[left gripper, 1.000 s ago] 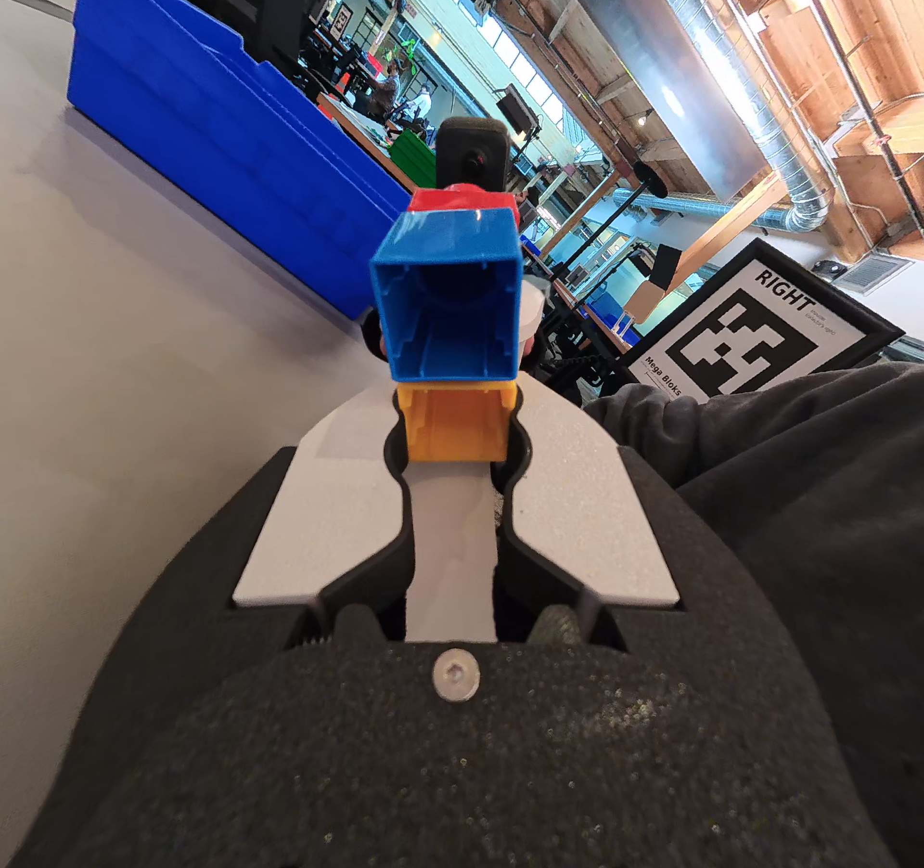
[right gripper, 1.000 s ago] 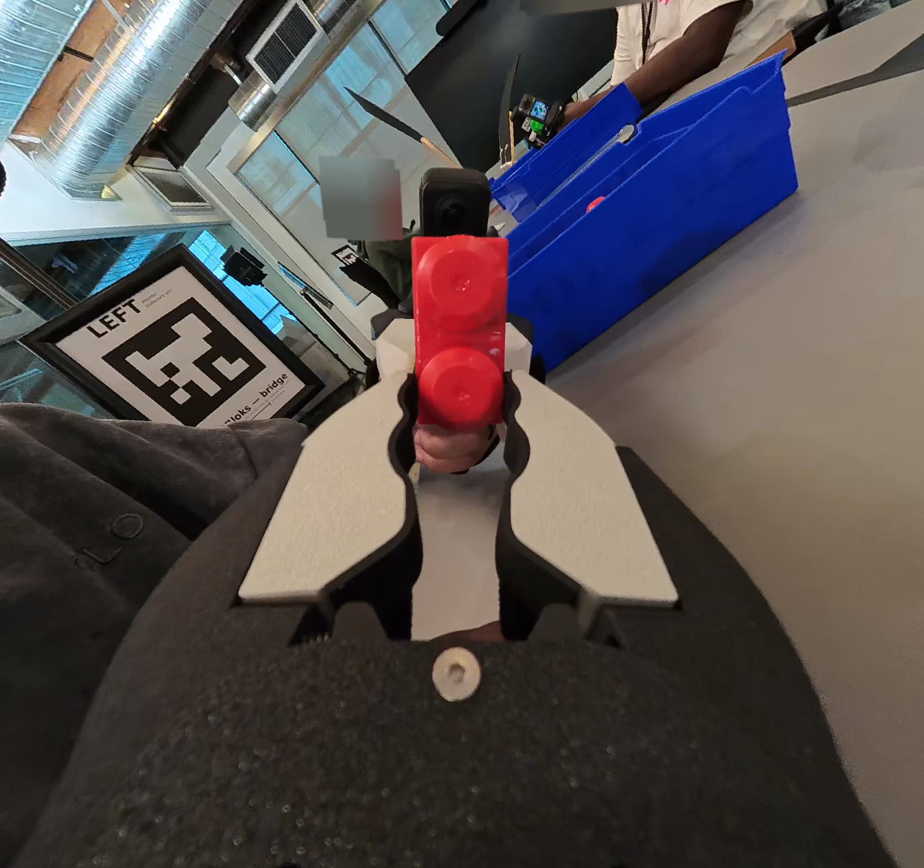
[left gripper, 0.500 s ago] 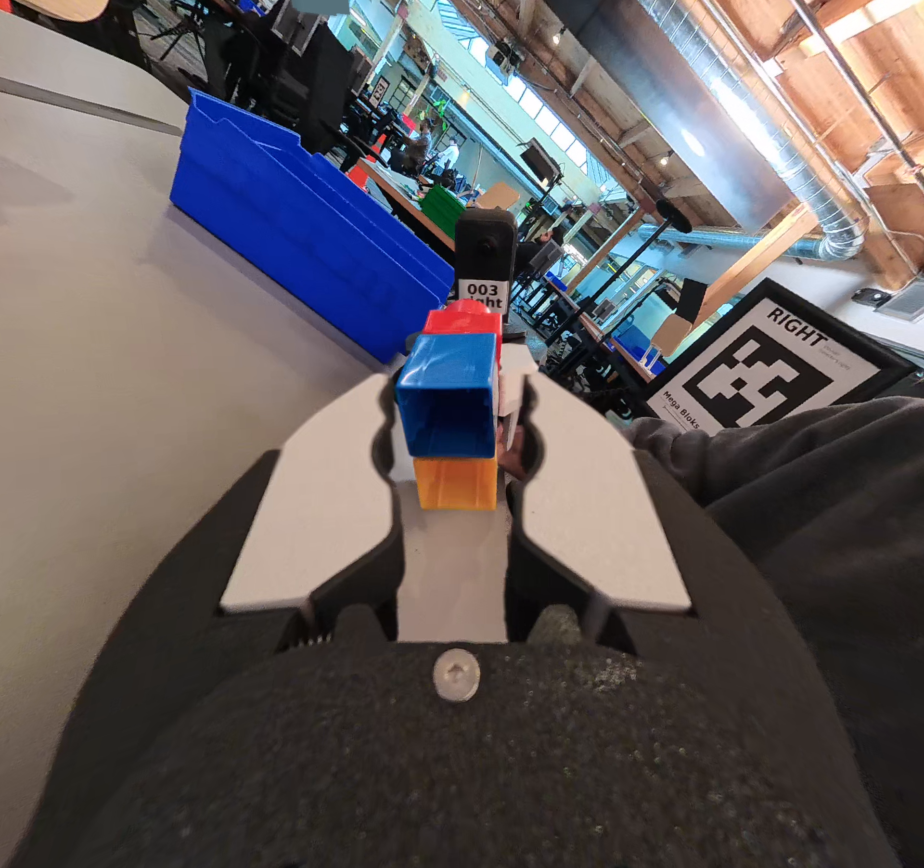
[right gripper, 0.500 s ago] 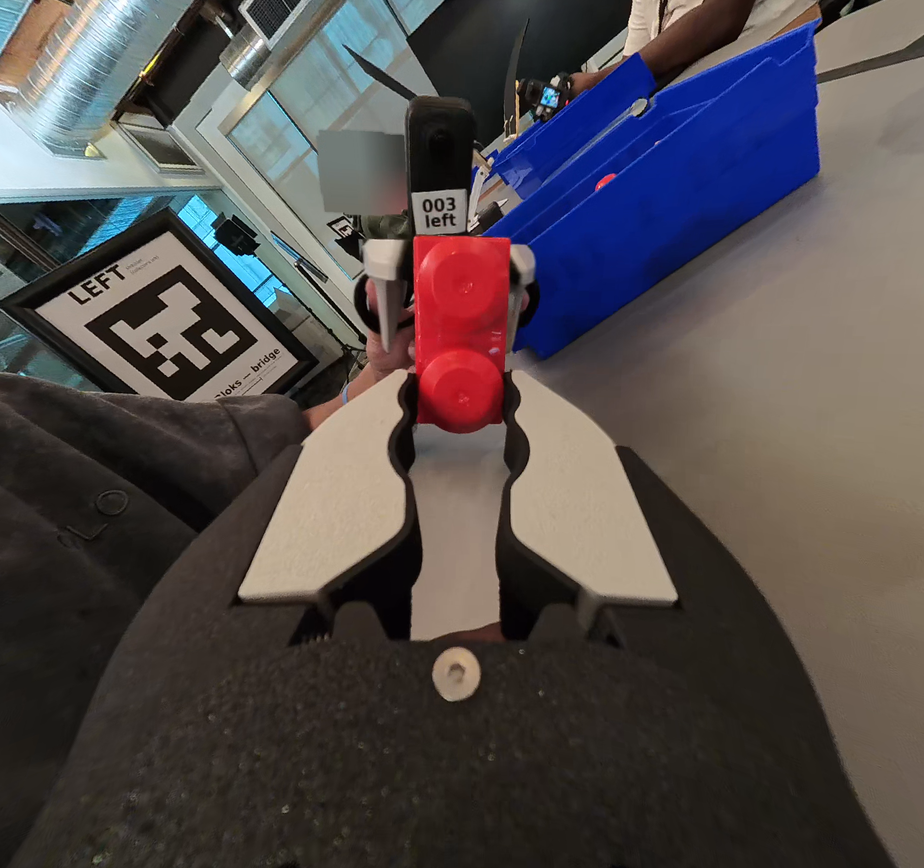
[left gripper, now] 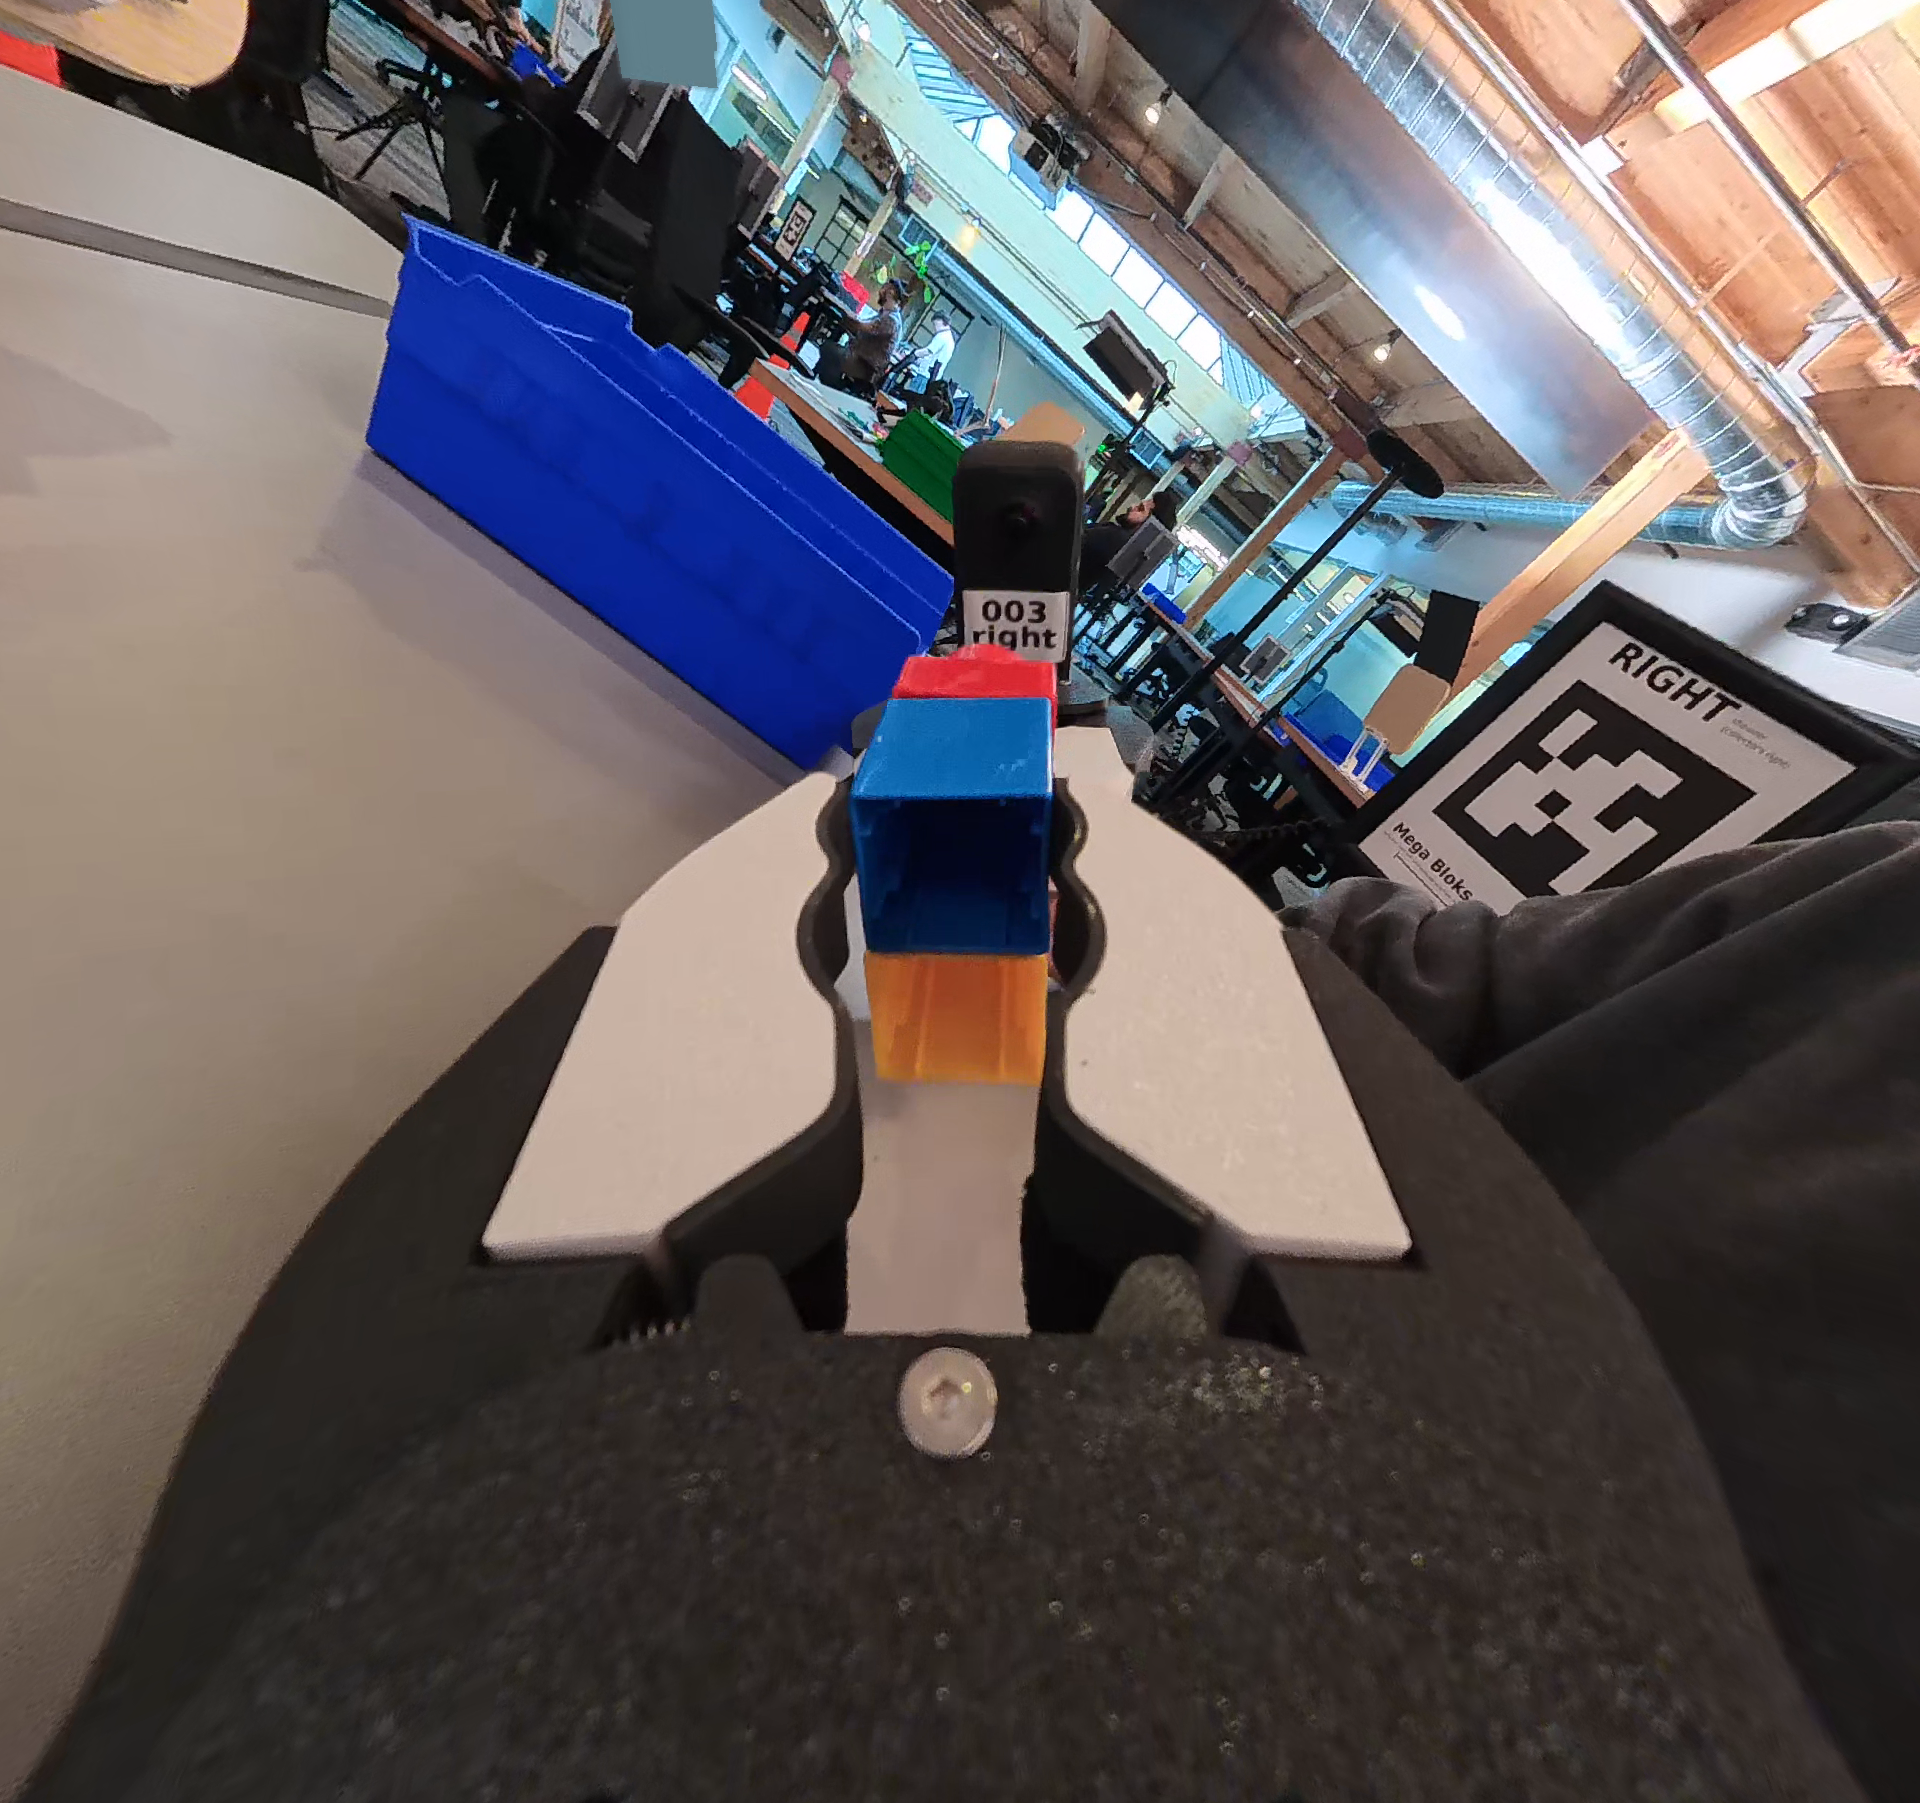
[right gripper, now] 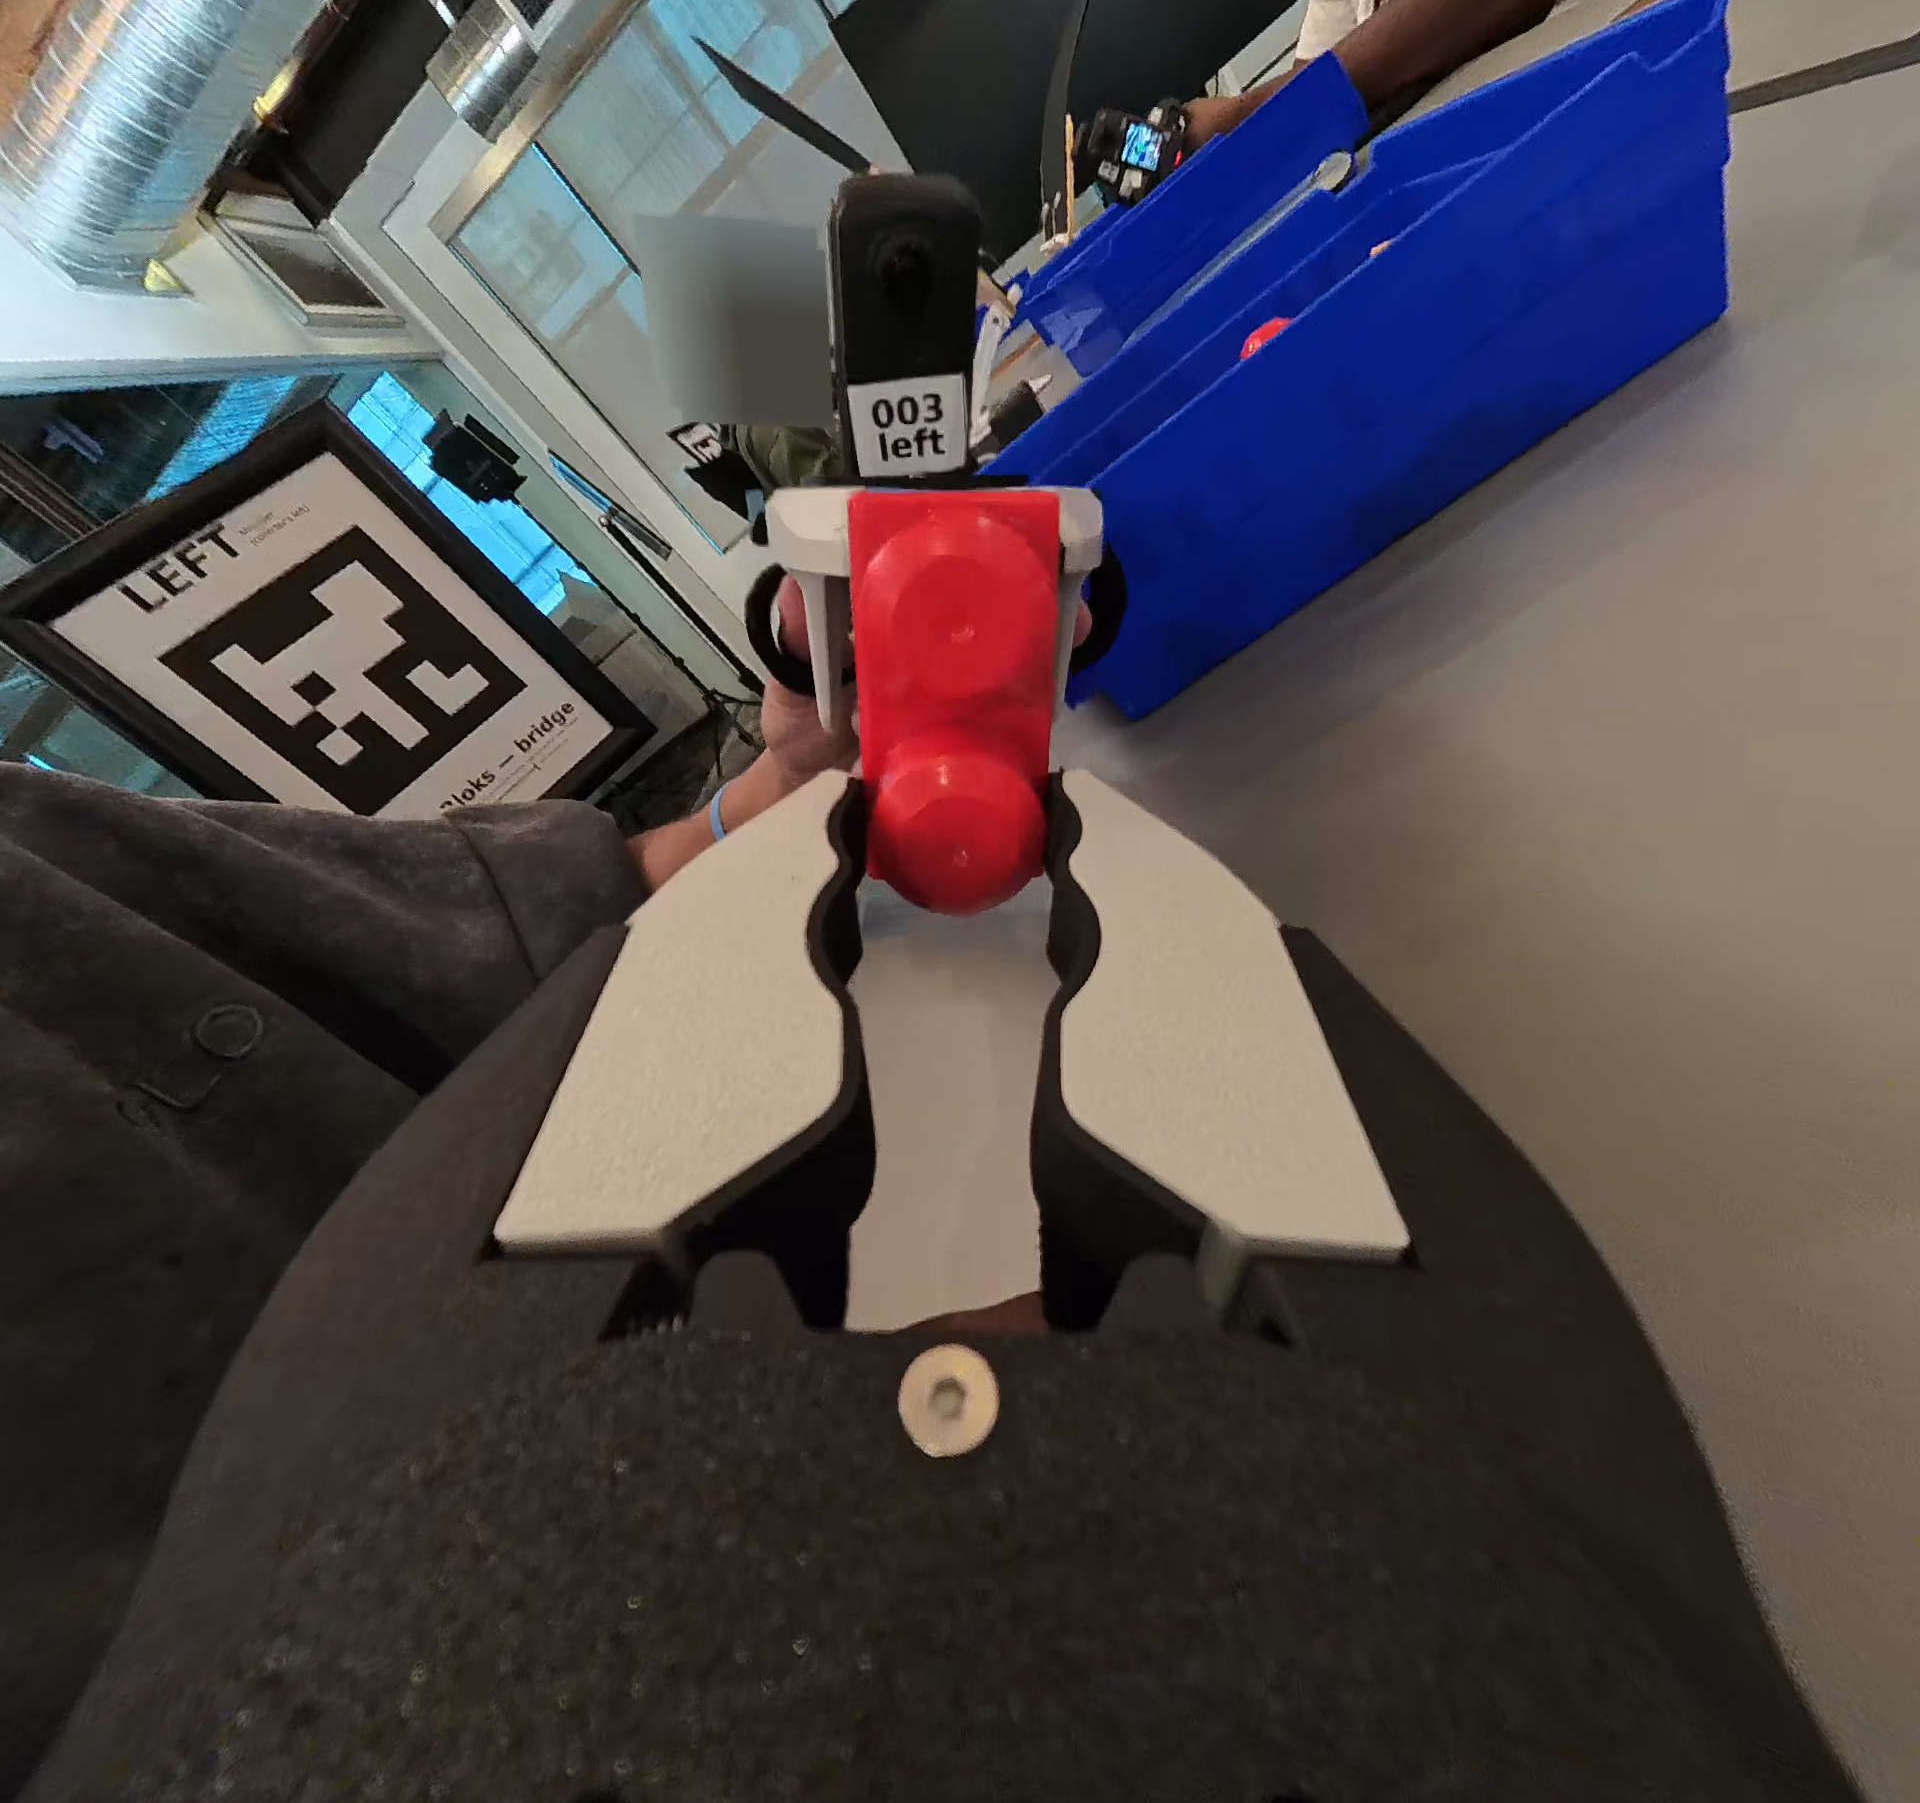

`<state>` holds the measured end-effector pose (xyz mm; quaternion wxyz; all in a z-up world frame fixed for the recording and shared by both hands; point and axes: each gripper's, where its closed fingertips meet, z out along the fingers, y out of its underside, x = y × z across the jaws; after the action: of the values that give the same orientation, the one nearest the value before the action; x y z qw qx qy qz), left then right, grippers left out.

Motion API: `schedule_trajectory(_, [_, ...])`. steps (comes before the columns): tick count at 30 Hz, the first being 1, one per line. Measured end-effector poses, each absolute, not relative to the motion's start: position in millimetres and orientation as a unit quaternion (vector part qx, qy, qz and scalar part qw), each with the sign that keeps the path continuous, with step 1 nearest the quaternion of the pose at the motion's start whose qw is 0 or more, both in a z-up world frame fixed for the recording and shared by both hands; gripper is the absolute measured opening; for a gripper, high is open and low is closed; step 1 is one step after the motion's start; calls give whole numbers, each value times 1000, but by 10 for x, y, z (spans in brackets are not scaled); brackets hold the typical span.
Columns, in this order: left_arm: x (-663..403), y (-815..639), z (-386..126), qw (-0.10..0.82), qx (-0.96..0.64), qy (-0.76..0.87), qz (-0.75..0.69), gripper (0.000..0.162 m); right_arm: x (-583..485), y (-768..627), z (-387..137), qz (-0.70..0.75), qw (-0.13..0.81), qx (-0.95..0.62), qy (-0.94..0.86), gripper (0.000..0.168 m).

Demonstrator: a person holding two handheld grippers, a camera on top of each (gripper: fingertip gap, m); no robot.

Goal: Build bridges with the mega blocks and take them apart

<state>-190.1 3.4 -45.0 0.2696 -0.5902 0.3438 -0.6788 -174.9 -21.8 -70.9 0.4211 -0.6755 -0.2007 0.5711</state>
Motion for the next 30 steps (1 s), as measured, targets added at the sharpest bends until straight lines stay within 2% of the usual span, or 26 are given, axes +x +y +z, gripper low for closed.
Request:
schedule_trajectory(9, [-1867,11,-444,266,-592,344,-679,35,-1734,-207,-626,601,414,-659,-183,39])
schedule_trajectory(11, [-1854,-3,-448,262,-591,343,-681,35,-1730,-198,-629,600,415,-659,-181,34])
schedule_trajectory(30, [-1804,-8,-513,269,-589,327,-688,35,-1774,-190,-750,573,409,-685,-189,34])
